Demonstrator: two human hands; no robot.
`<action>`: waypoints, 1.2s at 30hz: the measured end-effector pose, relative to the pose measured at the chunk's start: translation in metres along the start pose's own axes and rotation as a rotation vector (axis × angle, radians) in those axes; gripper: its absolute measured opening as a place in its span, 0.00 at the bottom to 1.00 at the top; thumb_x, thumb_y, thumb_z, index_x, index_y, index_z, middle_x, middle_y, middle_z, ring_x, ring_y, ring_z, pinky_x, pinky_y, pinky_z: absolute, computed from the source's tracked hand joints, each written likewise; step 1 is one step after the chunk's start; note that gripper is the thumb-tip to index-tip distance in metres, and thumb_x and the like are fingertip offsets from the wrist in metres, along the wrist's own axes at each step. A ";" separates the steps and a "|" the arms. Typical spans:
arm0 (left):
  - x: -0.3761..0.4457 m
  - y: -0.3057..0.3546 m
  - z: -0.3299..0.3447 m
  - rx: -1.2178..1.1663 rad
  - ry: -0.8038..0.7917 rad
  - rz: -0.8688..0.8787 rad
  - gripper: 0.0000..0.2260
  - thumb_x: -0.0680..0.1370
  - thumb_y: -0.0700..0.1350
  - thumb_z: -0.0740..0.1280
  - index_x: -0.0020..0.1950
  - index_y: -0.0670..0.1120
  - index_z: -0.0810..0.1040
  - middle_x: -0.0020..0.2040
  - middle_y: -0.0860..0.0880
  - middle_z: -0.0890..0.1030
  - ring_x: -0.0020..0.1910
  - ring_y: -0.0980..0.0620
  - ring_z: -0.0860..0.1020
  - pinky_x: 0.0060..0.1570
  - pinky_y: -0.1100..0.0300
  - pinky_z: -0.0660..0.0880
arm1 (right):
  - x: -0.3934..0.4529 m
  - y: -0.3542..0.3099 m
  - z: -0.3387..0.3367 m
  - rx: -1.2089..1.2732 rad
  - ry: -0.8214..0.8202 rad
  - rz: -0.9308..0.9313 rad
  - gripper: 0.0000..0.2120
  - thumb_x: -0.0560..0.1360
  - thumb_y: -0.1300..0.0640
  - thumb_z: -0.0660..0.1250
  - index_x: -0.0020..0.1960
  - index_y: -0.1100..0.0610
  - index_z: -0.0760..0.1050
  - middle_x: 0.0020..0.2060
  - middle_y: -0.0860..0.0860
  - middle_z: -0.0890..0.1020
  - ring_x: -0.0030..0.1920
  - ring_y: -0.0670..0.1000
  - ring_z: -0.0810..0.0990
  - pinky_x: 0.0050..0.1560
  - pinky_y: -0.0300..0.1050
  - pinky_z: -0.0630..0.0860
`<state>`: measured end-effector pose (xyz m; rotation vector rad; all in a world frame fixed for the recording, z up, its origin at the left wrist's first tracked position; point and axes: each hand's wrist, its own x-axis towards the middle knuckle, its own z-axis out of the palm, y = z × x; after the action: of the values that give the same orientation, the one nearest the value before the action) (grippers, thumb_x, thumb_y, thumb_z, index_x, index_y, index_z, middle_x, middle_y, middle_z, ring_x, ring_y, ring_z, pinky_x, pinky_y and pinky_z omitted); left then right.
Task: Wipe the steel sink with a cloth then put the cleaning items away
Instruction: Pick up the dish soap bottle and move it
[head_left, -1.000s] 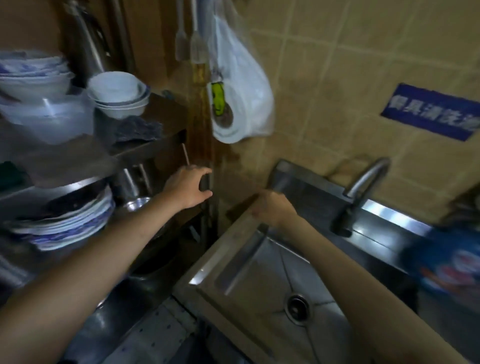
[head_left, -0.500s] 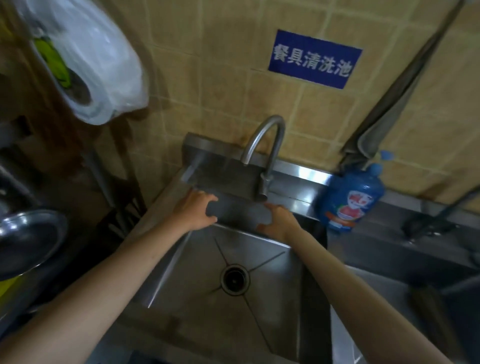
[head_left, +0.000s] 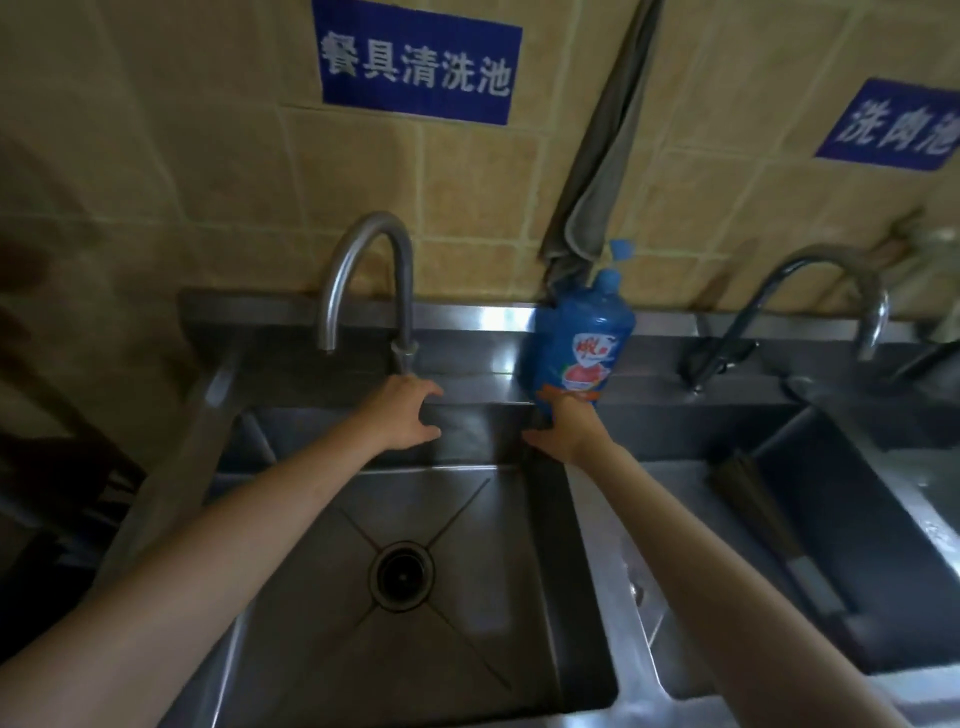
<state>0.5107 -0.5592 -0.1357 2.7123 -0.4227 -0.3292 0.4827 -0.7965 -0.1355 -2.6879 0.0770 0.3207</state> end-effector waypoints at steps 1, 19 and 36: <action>0.009 0.007 0.004 0.002 -0.017 0.009 0.27 0.71 0.51 0.73 0.68 0.48 0.71 0.66 0.45 0.73 0.65 0.45 0.71 0.63 0.55 0.69 | 0.003 0.008 -0.005 0.014 0.002 0.012 0.30 0.72 0.53 0.71 0.70 0.58 0.66 0.67 0.59 0.70 0.66 0.60 0.69 0.66 0.53 0.69; 0.145 0.136 0.033 -0.182 0.083 0.042 0.41 0.63 0.51 0.79 0.71 0.51 0.62 0.69 0.49 0.71 0.67 0.47 0.70 0.60 0.51 0.70 | 0.103 0.114 -0.088 0.059 0.115 0.037 0.45 0.64 0.46 0.77 0.72 0.56 0.58 0.63 0.57 0.76 0.62 0.60 0.75 0.59 0.58 0.75; 0.201 0.118 0.062 -0.490 0.168 0.050 0.53 0.58 0.49 0.81 0.75 0.52 0.55 0.72 0.48 0.67 0.70 0.46 0.66 0.65 0.43 0.69 | 0.140 0.131 -0.067 0.357 0.066 -0.102 0.45 0.65 0.56 0.78 0.73 0.57 0.56 0.65 0.58 0.75 0.63 0.59 0.75 0.61 0.52 0.73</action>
<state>0.6502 -0.7506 -0.1786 2.2259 -0.3119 -0.1622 0.6191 -0.9441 -0.1630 -2.3384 0.0151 0.1681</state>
